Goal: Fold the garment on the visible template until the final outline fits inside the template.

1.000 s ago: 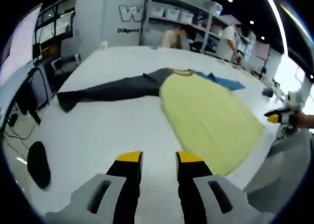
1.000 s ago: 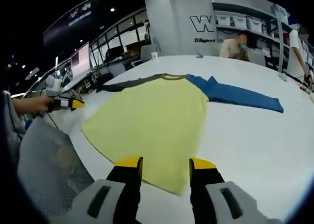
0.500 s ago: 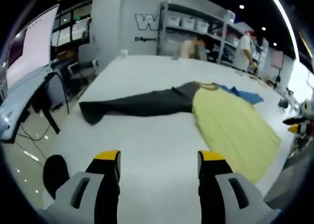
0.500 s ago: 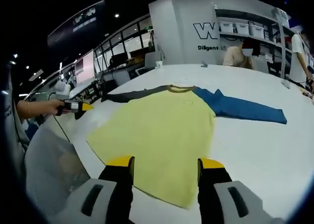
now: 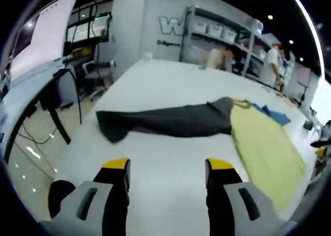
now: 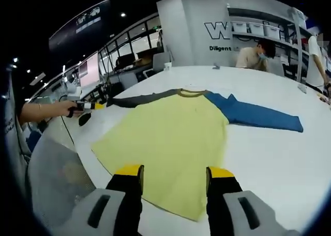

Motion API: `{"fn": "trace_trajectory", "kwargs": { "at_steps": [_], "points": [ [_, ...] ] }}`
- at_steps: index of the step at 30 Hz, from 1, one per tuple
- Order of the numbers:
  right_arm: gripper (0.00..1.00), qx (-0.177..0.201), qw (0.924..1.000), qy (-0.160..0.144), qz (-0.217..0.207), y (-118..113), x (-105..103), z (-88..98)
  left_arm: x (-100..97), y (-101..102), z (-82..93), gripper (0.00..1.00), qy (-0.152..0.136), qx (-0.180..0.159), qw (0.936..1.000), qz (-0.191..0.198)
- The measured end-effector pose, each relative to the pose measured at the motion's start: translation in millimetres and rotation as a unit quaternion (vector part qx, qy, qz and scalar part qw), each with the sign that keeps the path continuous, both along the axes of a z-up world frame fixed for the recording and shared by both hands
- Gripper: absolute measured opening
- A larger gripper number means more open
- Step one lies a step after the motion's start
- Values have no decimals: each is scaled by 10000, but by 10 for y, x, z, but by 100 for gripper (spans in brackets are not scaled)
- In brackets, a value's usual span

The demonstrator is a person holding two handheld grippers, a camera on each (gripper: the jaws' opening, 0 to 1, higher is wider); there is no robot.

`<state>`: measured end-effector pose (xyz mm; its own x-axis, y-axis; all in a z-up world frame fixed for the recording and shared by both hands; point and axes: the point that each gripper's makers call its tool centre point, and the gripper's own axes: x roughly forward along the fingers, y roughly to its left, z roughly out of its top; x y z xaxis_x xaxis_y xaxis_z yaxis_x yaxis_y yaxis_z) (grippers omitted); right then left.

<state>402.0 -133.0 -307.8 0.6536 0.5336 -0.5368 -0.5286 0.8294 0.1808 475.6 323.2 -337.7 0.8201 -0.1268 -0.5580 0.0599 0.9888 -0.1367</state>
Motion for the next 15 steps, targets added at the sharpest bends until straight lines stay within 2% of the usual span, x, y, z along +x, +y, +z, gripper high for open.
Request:
{"fn": "trace_trajectory", "kwargs": {
  "at_steps": [2,5,9,10,12,15],
  "points": [
    [44,-4,10000,45,-5,5,-5,-6,132,139,-33,54,25,59,9999,93],
    [44,-53,9999,92,-27,-24,0,-31,173,155,-56,54,60,71,9999,137],
    [40,-103,9997,188,-104,-66,-14,-69,291,342,-66,52,8,-109,9994,322],
    [40,-106,9996,209,-139,-77,-17,-80,345,462,-92,52,-4,-119,9993,363],
    [40,-140,9993,304,-158,-81,-42,-128,373,473,-123,50,33,-74,9992,399],
    [39,-228,9988,420,-146,-80,-78,-171,450,618,-214,48,82,-34,9986,513]
  ]
}}
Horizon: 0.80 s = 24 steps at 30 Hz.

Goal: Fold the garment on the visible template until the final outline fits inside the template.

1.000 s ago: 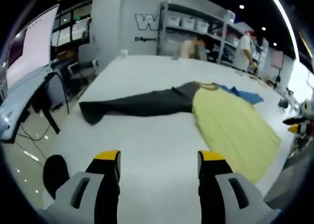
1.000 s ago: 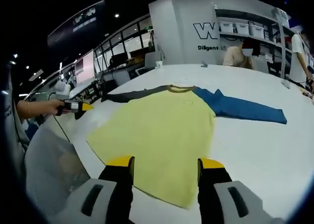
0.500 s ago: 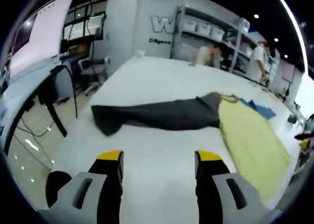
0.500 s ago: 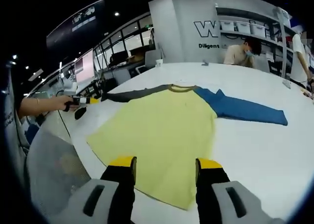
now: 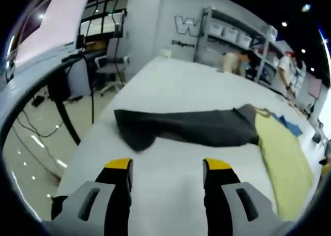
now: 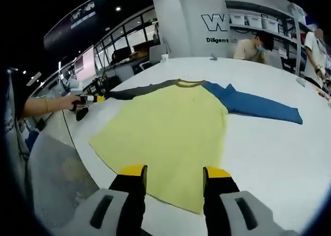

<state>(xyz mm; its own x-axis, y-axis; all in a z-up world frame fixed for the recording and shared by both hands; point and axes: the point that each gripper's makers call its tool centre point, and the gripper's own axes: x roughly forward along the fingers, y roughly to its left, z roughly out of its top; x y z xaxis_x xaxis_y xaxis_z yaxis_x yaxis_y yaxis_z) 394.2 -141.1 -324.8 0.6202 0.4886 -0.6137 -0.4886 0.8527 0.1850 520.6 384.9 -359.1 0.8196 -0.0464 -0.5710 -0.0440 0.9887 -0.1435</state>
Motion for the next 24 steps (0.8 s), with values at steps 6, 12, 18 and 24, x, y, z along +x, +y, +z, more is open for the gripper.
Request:
{"fn": "trace_trajectory", "kwargs": {
  "at_steps": [6,12,18,24],
  "points": [
    [38,-76,9999,70,16,29,-3,-9,88,170,-43,47,-6,-56,9995,315],
    [35,-216,9996,152,29,16,3,-42,182,444,-176,43,4,-3,9981,619],
    [34,-146,9996,201,-139,-68,53,-27,384,594,-256,17,-87,-284,9961,828],
    [31,-195,9993,242,-208,-154,72,-29,418,629,-321,1,203,39,9978,625]
  ]
}}
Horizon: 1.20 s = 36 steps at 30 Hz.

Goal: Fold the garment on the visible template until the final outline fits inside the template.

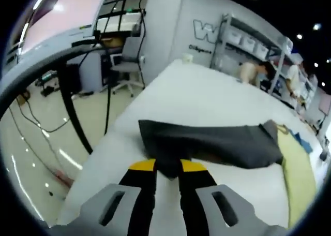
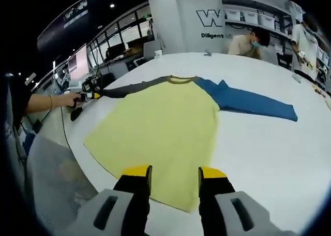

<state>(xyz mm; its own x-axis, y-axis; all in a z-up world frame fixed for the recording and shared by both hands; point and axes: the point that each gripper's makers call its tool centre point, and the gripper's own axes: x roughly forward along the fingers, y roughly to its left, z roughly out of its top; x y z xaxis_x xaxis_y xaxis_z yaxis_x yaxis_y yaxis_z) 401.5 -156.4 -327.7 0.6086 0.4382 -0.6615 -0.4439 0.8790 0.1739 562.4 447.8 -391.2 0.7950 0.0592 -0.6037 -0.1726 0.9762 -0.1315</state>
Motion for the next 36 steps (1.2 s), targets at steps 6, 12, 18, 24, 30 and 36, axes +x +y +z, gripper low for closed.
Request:
{"fn": "trace_trajectory", "kwargs": {
  "at_steps": [6,12,18,24,30,36],
  "points": [
    [30,161,9998,-53,-140,-21,48,35,61,-74,155,0,-224,-338,9991,113],
    [31,194,9996,-51,-174,24,37,19,114,-81,407,0,-346,-228,9991,-83],
    [33,314,9993,-95,-170,80,40,48,223,-147,772,0,-483,60,9969,-620],
    [51,257,9996,-136,14,78,28,33,375,-336,1134,0,-726,52,9915,-1075],
    [56,374,9991,-194,-19,55,-20,57,536,-611,1561,0,-1330,-281,9817,-1334],
    [55,412,9989,-217,-76,23,-52,52,599,-777,1723,0,-1436,-293,9779,-1492]
  ]
}}
